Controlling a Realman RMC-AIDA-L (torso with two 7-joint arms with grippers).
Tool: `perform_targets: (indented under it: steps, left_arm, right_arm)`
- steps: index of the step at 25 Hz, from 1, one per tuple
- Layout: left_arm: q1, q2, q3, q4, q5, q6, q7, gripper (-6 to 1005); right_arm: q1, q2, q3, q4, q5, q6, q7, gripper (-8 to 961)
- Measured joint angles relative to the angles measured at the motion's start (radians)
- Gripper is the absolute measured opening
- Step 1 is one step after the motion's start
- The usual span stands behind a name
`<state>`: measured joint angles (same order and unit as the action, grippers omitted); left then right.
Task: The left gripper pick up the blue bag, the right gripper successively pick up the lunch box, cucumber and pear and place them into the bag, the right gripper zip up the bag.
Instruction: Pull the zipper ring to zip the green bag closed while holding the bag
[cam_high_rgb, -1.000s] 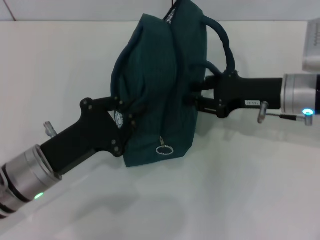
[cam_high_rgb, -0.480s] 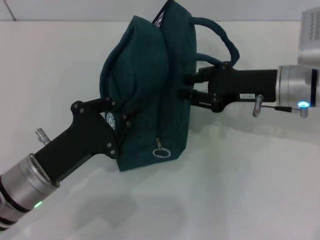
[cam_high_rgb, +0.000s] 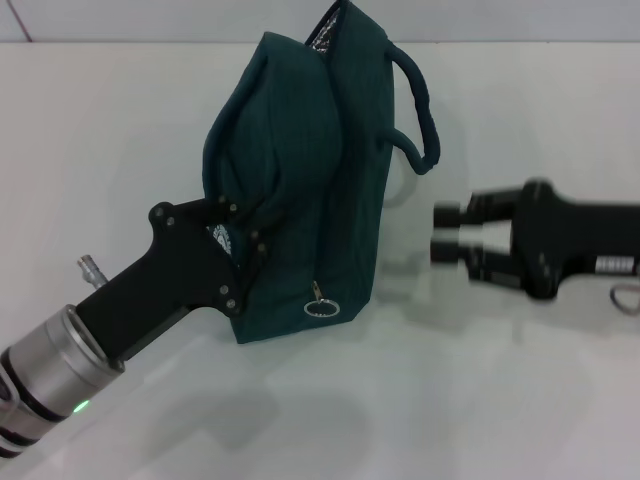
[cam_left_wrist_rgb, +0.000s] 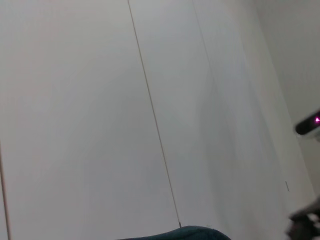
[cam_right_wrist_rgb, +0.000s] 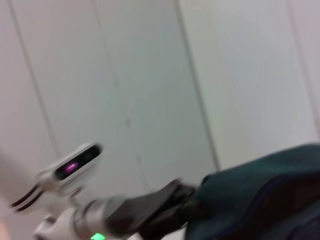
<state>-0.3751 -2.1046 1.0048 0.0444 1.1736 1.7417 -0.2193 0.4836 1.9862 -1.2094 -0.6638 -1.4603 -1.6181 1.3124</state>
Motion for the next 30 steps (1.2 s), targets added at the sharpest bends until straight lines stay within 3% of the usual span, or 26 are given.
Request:
perform_targets:
  steps: [6,7,8,13,30]
  left_arm:
    - [-0.015,0.000,0.002,-0.004,0.002,-0.012,-0.004,115]
    - [-0.016,0.000,0.002,-0.006,0.002,-0.013,-0.003,115]
    - [-0.019,0.000,0.002,-0.010,0.002,-0.015,-0.003,115]
    - [-0.028,0.000,0.002,-0.021,0.002,-0.018,0.000,114]
    - [-0.035,0.000,0.002,-0.021,0.002,-0.015,0.000,115]
  right_arm:
    - [0.017,0.031,-0.024,0.035,-0.118,0.055,-0.007,342]
    - [0.039,0.040,-0.089,0.071,-0.114,0.131,-0.032,342]
    - [0.058,0.040,-0.158,0.095,-0.074,0.185,-0.047,342]
    - [0.095,0.041,-0.294,0.113,0.010,0.277,-0.051,340]
    - [0.183,0.042,-0.558,0.111,0.167,0.457,-0.044,334]
